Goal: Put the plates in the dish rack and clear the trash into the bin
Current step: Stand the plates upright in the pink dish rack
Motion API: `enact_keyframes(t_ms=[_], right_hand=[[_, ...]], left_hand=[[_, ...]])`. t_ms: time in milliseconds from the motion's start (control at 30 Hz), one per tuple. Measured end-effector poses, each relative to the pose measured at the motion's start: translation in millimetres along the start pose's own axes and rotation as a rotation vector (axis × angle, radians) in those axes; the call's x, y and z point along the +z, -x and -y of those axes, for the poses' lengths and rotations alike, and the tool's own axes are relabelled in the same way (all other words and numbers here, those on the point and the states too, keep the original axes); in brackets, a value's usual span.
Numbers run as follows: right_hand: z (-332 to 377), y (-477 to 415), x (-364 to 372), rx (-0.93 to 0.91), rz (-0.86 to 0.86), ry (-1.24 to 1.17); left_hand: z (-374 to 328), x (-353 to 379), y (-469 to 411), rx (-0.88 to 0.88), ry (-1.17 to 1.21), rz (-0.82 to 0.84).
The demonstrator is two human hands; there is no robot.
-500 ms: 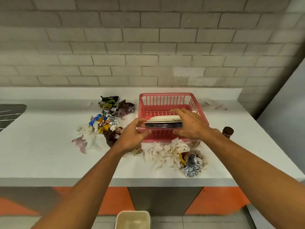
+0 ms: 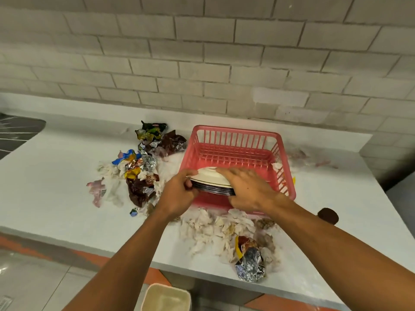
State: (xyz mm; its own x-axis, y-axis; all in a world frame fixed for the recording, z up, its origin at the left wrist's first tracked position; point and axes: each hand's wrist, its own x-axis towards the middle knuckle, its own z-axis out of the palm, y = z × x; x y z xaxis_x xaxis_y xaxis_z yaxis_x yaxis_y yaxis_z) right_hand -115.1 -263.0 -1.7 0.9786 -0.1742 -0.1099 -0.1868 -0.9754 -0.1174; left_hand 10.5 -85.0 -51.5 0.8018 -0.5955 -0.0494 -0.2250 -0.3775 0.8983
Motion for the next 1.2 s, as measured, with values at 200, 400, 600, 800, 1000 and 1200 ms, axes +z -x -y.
enact_keyframes(t_ms=[200, 400, 600, 800, 1000, 1200], right_hand=[[-13.7, -3.5, 2.9, -0.041, -0.165, -0.060], [-35.8, -1.6, 1.2, -0.004, -0.289, -0.240], [-50.2, -2.9, 0.2, 0.139, -0.438, -0.405], [-49.3, 3.7, -14.0, 0.276, -0.629, -0.592], [-36.4, 16.3, -48.7, 0.500, -0.871, -0.974], [-20.6, 41.0, -52.9, 0.761, -0.963, -1.461]], left_hand=[[-5.2, 5.4, -5.7, 0.048, 0.145, -0.049], [-15.4, 9.2, -18.3, 0.056, 0.218, -0.138], [-17.3, 12.5, -30.1, -0.048, 0.250, -0.080], [-14.5, 18.2, -39.4, -0.104, 0.241, -0.044], [-33.0, 21.6, -39.0, -0.065, 0.228, -0.015], [-55.9, 9.3, -25.8, -0.037, 0.331, -0.021]])
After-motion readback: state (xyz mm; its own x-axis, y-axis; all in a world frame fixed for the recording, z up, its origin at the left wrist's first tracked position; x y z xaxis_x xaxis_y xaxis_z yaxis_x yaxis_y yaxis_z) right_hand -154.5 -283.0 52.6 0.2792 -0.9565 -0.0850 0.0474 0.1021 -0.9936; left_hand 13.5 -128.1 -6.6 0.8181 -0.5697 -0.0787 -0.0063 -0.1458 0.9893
